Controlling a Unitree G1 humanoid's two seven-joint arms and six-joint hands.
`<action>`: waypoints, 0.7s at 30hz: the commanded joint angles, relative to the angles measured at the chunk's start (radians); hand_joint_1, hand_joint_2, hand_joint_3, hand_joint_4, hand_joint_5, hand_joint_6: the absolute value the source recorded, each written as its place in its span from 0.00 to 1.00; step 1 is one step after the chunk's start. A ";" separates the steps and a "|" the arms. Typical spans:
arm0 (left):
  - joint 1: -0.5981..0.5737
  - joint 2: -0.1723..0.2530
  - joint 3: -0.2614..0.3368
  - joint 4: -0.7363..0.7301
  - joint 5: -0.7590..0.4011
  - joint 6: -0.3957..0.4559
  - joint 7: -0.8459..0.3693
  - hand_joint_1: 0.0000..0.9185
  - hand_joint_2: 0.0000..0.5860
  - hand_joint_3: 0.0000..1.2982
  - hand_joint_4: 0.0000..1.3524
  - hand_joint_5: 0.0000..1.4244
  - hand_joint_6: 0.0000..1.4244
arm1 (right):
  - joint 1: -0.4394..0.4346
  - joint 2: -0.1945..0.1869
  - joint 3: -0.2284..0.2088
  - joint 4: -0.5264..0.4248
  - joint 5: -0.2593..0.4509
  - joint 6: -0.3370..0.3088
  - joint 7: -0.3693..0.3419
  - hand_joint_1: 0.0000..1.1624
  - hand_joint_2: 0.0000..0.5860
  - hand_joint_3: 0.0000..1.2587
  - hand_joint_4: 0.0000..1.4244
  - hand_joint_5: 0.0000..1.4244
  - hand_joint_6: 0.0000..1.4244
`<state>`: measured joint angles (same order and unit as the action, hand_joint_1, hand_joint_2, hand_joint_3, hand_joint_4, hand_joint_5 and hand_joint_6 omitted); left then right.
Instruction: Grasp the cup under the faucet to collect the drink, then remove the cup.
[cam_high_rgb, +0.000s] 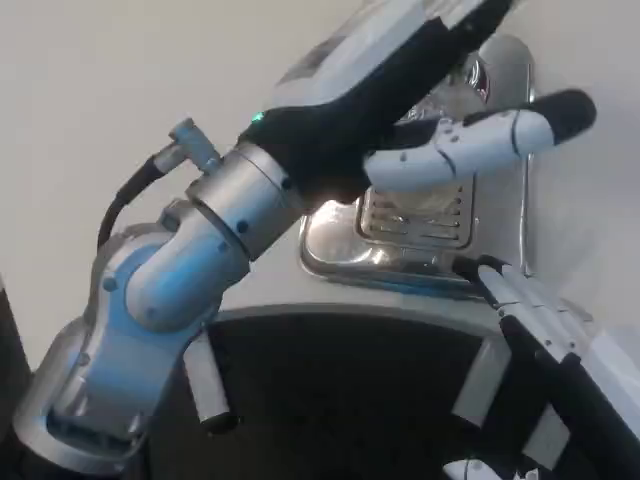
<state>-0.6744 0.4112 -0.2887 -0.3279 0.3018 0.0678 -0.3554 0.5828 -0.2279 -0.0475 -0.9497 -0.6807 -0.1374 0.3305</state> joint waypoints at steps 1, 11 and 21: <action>0.016 0.026 -0.045 0.007 0.093 0.001 -0.053 0.00 0.31 0.00 0.00 0.00 0.00 | 0.013 0.007 0.000 -0.006 0.002 0.007 -0.008 0.43 0.54 0.03 0.00 0.02 0.04; 0.048 0.037 -0.057 -0.013 0.245 -0.018 -0.045 0.00 0.32 0.00 0.00 0.00 0.00 | 0.014 0.015 0.018 -0.014 -0.005 0.017 -0.002 0.41 0.55 0.03 0.00 0.03 0.05; 0.066 0.039 -0.061 -0.010 0.365 -0.064 -0.036 0.00 0.33 0.00 0.00 0.00 0.00 | 0.019 0.020 0.020 -0.012 -0.011 0.020 -0.004 0.41 0.57 0.03 0.00 0.03 0.06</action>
<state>-0.6529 0.4289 -0.3290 -0.3651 0.6361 0.0020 -0.3554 0.5889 -0.2089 -0.0269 -0.9499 -0.6893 -0.1221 0.3305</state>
